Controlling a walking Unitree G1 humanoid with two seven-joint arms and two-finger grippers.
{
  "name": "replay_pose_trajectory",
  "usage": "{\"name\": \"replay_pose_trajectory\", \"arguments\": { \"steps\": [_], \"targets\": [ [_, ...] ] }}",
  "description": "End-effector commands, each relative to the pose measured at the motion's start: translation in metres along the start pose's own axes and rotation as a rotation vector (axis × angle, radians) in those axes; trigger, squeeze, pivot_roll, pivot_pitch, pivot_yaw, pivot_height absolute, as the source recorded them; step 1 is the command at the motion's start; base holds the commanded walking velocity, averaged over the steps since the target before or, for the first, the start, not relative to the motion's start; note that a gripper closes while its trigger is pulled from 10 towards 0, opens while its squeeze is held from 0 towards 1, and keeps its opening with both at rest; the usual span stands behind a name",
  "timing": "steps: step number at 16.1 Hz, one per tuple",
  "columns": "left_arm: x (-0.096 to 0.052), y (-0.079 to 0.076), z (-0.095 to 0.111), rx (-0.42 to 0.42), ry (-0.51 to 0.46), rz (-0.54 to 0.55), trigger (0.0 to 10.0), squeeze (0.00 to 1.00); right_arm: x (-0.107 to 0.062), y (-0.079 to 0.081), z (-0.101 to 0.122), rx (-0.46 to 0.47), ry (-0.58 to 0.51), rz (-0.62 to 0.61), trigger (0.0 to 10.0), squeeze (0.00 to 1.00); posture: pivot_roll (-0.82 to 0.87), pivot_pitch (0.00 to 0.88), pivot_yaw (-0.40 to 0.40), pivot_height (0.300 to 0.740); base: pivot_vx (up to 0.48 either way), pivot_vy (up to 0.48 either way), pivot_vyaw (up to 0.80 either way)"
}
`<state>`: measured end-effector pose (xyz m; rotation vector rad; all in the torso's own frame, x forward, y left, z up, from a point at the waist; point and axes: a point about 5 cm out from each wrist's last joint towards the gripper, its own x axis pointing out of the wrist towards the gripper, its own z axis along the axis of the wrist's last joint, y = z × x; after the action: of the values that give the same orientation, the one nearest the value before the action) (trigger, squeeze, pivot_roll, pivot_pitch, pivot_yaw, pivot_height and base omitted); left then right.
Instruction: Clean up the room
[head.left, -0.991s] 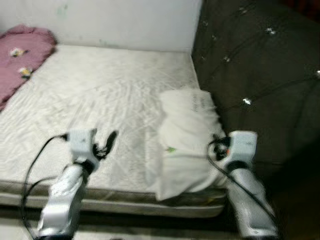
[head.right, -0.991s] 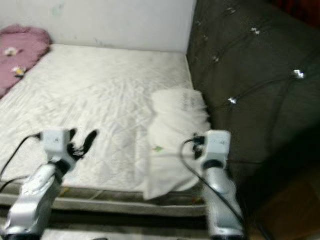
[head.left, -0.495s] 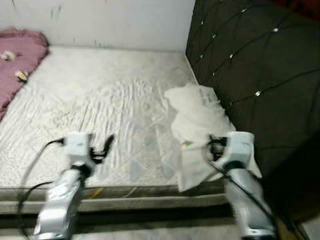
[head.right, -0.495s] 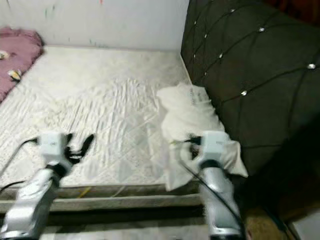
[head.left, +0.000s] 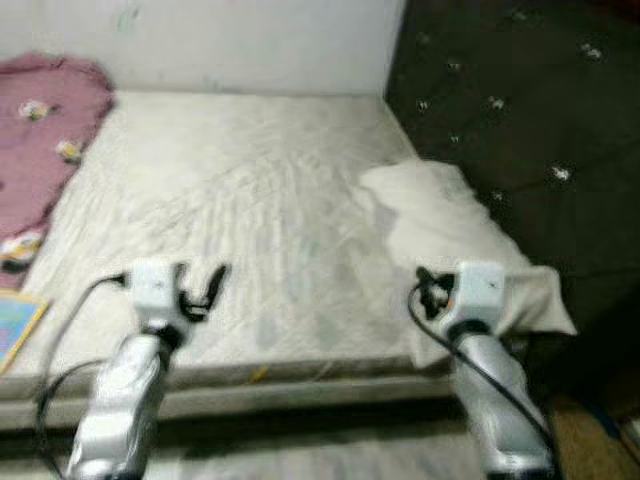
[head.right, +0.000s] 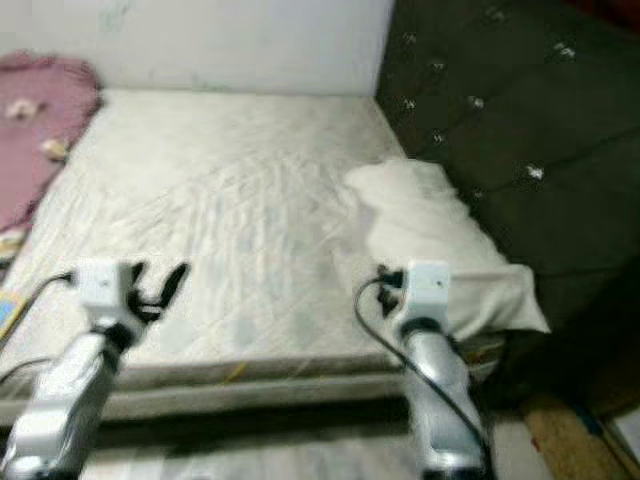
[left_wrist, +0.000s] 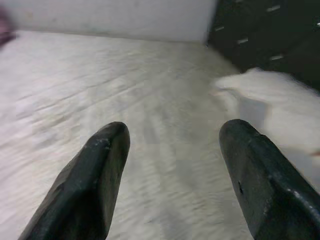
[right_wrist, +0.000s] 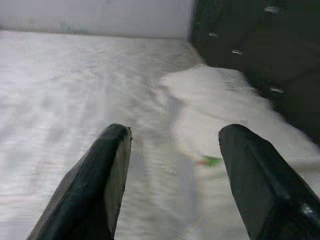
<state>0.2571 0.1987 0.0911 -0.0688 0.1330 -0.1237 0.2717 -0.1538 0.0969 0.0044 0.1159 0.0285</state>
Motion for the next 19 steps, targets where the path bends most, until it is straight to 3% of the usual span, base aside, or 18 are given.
{"name": "replay_pose_trajectory", "arguments": {
  "steps": [1, 11, 19],
  "targets": [
    [0.0031, -0.0061, 0.0030, -0.006, -0.013, -0.018, 10.0, 0.00, 0.0002, -0.0077, 0.0017, -0.010, -0.004, -0.018, 10.0, 0.00, -0.02, 0.000, -0.037, 0.740, 0.000, 0.461, 0.00],
    [0.0063, -0.0085, 0.0040, -0.009, -0.018, -0.022, 10.0, 0.00, 0.0032, -0.0043, 0.0023, -0.009, -0.004, -0.004, 10.0, 0.00, -0.03, 0.000, -0.035, 0.740, 0.000, 0.459, 0.00],
    [0.0040, -0.0102, 0.0069, -0.016, -0.048, -0.053, 10.0, 0.00, 0.0036, -0.0038, 0.0001, -0.015, 0.003, -0.003, 10.0, 0.00, -0.02, 0.000, -0.037, 0.740, 0.402, 0.000, 0.00]
  ]
}}
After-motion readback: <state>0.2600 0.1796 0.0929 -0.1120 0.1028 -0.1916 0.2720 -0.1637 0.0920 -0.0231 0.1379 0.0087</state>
